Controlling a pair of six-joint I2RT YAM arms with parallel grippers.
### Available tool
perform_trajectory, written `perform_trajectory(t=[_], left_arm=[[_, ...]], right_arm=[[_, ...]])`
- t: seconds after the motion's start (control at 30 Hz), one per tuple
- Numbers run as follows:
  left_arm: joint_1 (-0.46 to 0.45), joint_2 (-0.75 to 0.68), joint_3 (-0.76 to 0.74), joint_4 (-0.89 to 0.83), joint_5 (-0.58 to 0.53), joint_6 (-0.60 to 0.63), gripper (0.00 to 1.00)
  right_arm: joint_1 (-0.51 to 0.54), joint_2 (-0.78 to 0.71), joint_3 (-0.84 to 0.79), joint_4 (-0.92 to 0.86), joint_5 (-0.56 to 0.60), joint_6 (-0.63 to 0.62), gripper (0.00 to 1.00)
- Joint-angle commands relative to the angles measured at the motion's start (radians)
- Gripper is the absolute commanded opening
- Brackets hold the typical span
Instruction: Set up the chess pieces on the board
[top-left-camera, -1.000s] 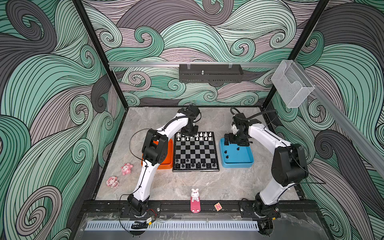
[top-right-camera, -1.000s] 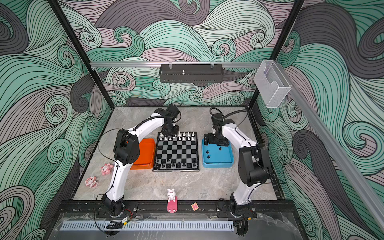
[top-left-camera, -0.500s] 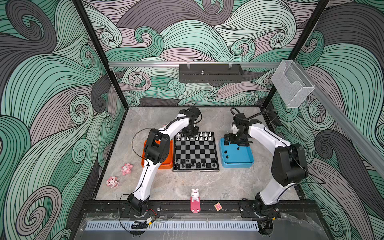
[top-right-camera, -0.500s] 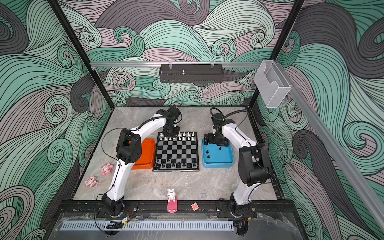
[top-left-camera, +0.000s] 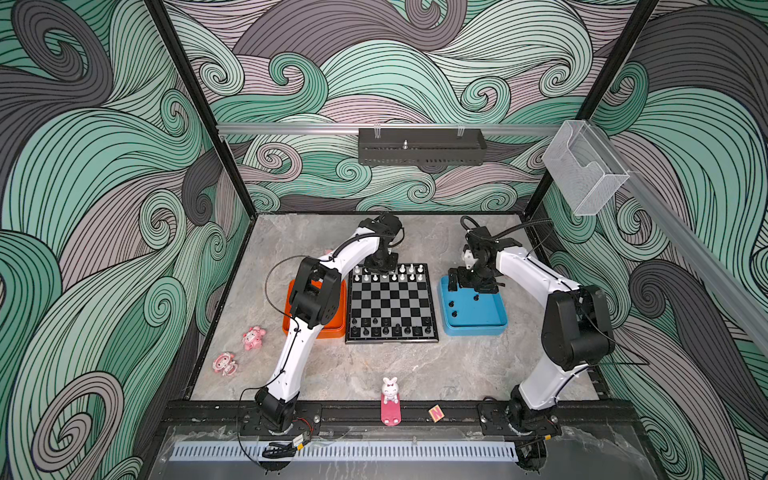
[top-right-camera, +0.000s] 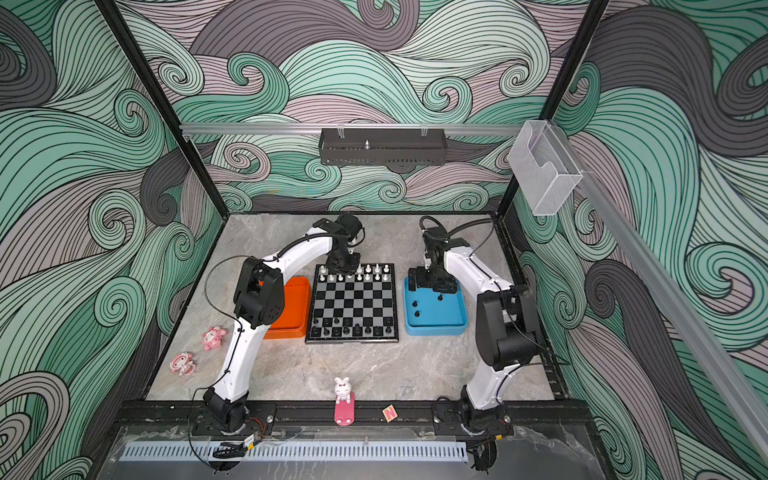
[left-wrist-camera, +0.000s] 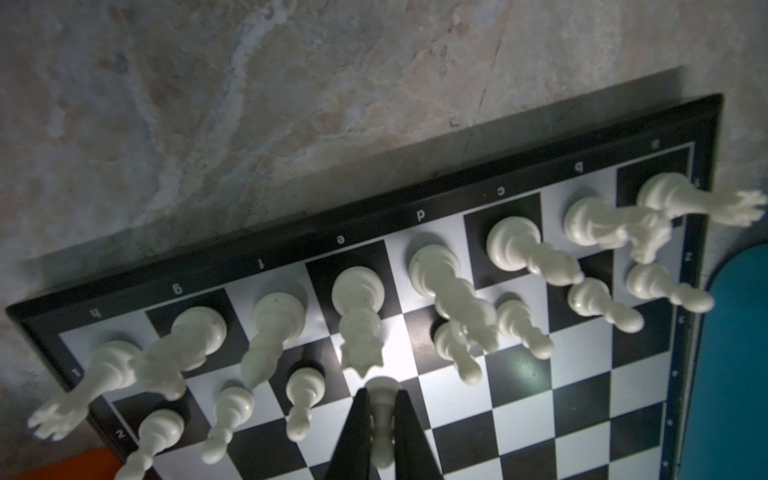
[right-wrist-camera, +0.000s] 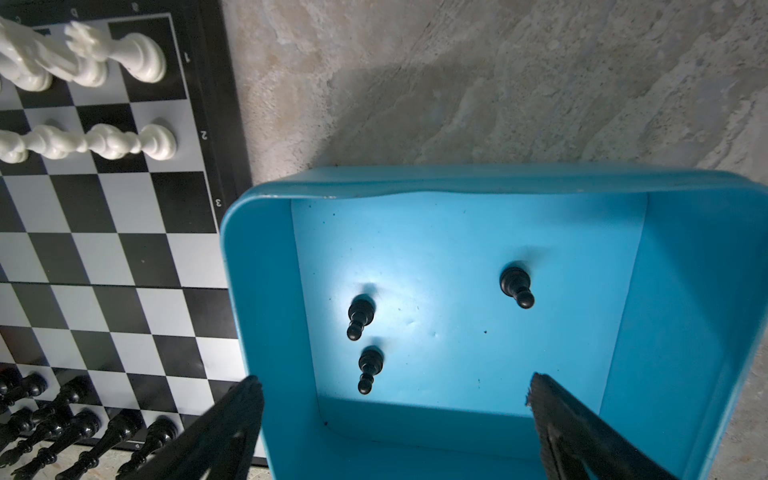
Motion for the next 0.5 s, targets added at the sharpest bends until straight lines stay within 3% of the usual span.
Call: perform_trajectory(t=[0.0, 0.47], left_arm=[[-0.006, 0.024, 0.033, -0.006, -0.004, -0.005, 0.13], [-0.007, 0.038, 0.033, -0.002, 0.0, -0.008, 0.16]], right_arm=[[-0.006, 0.011, -0.003, 0.001, -0.004, -0.013, 1.0], [-0.007, 0.014, -0.006, 0.002, -0.004, -0.015, 1.0]])
